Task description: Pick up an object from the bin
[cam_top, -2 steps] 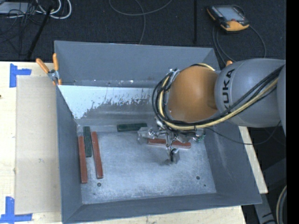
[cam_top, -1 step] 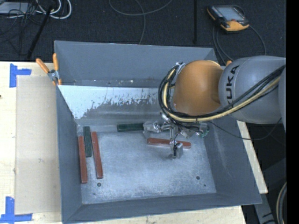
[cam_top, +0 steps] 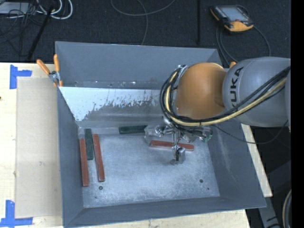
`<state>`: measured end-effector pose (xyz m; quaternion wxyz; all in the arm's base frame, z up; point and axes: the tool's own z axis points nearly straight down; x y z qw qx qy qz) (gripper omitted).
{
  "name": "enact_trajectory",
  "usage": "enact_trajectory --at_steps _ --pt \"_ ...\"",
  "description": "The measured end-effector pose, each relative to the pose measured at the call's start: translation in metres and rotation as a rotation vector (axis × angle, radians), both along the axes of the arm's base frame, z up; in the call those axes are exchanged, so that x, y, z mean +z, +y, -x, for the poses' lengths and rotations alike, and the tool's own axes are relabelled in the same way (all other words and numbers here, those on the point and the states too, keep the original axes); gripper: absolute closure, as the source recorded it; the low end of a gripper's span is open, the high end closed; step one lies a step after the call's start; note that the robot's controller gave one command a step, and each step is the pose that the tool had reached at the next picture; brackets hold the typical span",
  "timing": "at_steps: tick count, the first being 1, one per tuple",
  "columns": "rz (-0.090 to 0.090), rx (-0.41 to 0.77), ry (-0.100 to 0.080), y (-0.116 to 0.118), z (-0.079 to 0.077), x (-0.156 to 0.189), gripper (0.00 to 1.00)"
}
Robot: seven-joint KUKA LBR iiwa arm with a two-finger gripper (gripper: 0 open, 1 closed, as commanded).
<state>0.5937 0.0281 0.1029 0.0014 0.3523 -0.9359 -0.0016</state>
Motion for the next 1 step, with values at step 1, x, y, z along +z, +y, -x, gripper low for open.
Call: enact_trajectory --at_steps 1 --pt "0.000 0.020 -0.004 -0.0560 -0.0268 -0.0332 1.00"
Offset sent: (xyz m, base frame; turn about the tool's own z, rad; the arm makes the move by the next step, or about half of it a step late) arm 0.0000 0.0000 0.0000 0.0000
